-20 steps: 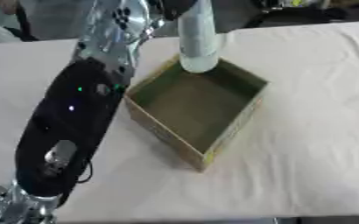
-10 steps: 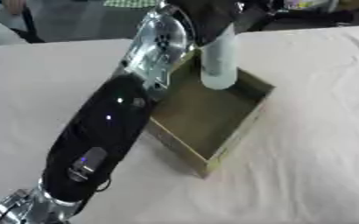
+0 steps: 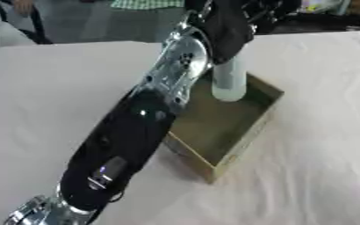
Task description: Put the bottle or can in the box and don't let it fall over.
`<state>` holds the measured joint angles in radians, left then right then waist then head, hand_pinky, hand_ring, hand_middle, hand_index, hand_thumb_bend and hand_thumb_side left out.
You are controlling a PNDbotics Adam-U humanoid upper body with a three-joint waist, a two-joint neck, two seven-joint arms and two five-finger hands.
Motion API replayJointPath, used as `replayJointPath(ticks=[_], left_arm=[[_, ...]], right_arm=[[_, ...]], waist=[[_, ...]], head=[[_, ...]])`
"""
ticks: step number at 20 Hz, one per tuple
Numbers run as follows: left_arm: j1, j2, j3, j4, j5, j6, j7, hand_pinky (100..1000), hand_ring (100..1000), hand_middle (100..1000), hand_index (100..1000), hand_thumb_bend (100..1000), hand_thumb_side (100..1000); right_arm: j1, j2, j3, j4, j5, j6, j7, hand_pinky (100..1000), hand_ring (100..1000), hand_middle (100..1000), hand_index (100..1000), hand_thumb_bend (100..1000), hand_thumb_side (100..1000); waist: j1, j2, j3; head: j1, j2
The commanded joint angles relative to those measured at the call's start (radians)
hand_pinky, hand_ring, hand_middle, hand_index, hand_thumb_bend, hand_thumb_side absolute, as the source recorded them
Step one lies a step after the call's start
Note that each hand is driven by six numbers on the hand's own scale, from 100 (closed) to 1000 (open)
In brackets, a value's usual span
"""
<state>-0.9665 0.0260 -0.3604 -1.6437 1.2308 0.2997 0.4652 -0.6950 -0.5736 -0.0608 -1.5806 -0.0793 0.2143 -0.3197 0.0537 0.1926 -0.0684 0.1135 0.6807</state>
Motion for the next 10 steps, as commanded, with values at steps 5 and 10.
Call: replayJointPath(ticks=[5, 10], left_arm=[[0.006, -0.018, -0.015, 0.021, -0.027, 0.003, -0.03, 679, 385, 282, 1000, 649, 757], [0.026, -0.031, -0.027, 0.043, -0.037, 0.006, -0.049, 675, 384, 279, 1000, 655, 761]], right_arm=[[-0.02, -0.018, -0.011, -0.003, -0.009, 0.0, -0.003, 802, 732, 724, 887, 100, 795], [-0.022, -0.018, -0.012, -0.002, -0.01, 0.001, -0.004, 802, 732, 723, 887, 100, 799]], waist=[[-0.01, 0.0, -0.006], [-0.01, 0.008, -0.005]], head=[[0.004, -0.02], [0.0, -0.028]])
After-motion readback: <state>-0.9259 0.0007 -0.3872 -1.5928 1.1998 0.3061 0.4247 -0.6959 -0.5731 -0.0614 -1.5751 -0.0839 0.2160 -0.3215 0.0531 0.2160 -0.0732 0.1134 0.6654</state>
